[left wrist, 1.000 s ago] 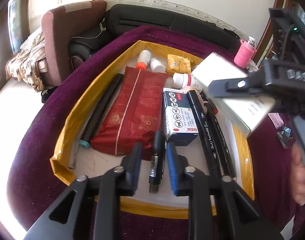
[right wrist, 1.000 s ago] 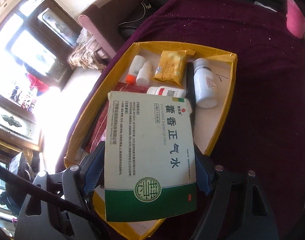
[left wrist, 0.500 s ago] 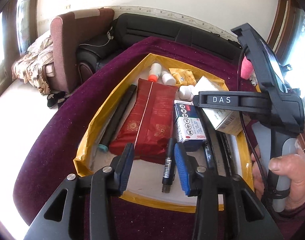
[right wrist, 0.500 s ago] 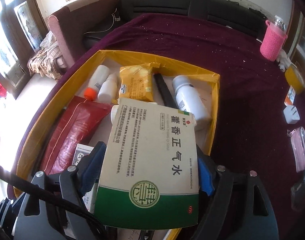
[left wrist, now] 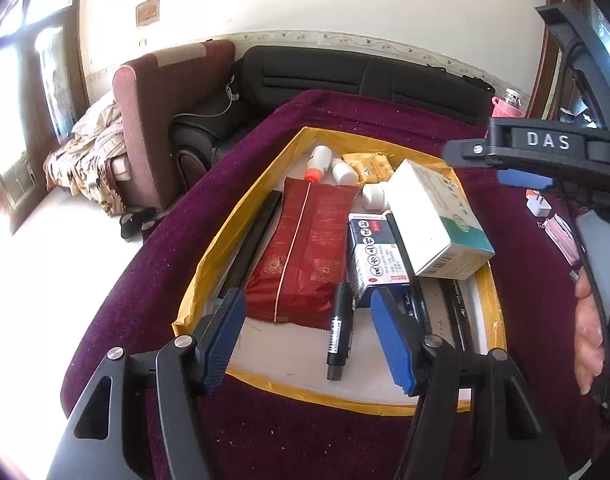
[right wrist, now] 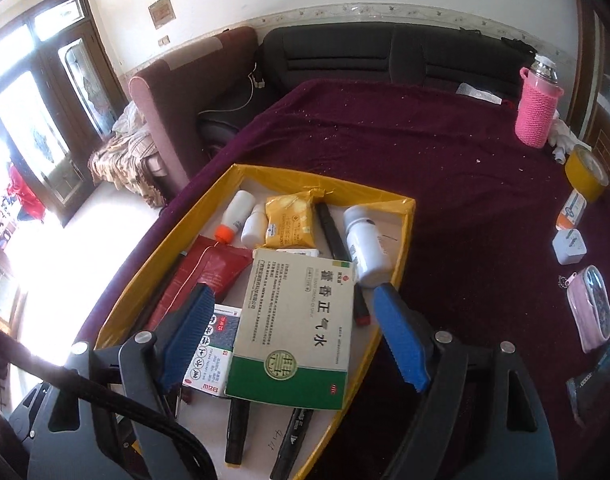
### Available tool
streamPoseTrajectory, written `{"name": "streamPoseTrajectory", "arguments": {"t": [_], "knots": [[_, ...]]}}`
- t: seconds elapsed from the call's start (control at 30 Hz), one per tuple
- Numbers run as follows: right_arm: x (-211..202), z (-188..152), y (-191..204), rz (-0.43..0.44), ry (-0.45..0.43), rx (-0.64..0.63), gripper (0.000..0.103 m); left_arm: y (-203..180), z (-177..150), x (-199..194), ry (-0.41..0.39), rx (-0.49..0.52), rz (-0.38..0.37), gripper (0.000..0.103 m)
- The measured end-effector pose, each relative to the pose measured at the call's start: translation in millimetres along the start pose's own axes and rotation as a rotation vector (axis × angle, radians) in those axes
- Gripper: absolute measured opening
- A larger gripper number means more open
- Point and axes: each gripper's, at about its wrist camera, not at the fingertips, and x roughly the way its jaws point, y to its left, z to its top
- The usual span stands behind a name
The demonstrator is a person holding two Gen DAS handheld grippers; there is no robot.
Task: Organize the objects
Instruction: 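Carry the medicine box and pen to the tray and release both, then move the left gripper to the pink cartoon pouch and grasp it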
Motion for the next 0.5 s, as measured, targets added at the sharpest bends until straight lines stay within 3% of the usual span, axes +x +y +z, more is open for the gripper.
{"name": "streamPoseTrajectory", "arguments": {"t": [0.23,0.5], "knots": [[-35,-5,-52,-0.060,-0.057,0.050,0.082,-22,3,-15,-0.019,0.050,0.007,0.059],[-78,-21,-149,-0.172,-0.114,0.164,0.082,-55,5,-26,-0.025,0.118,-0.010,0.059]]}}
